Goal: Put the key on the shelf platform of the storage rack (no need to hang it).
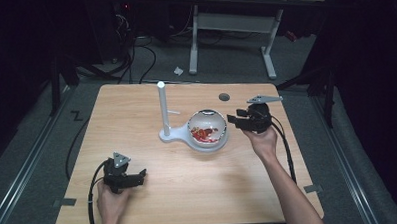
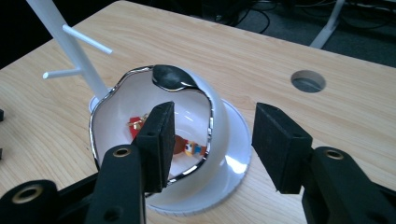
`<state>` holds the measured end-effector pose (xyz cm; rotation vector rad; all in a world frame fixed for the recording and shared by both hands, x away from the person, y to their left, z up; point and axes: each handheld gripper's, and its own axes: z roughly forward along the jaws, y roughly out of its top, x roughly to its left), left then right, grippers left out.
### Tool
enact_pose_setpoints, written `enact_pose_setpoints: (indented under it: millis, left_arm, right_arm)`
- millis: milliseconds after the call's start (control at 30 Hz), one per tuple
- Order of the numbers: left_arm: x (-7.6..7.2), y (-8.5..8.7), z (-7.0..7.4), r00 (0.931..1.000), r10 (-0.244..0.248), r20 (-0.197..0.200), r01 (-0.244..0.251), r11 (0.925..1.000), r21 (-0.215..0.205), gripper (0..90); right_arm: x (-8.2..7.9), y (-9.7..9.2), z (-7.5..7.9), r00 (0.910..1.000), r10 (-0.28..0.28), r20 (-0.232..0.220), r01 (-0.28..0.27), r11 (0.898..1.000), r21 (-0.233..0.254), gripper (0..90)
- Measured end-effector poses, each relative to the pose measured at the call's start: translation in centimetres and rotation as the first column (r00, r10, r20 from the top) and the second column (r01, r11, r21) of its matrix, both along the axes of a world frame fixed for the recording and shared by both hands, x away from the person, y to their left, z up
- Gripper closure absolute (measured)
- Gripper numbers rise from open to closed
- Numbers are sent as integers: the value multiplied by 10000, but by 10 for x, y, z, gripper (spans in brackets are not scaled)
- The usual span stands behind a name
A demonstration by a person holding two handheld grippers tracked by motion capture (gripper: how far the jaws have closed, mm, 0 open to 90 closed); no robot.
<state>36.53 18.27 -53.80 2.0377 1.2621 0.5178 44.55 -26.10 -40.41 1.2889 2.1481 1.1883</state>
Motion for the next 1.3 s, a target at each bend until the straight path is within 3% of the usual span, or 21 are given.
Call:
enact_pose_setpoints:
  millis: [700, 1300]
  left_arm:
    - [0, 0, 0, 10000, 1, 0, -1, 10000, -1, 98]
    - [0, 0, 0, 10000, 1, 0, -1, 10000, 0, 97]
  right_arm:
    - [-34, -55, 14, 9945, -902, 536, 879, 9951, 445, 474]
    - [-75, -93, -6, 9833, -1688, 682, 1634, 9834, 791, 476]
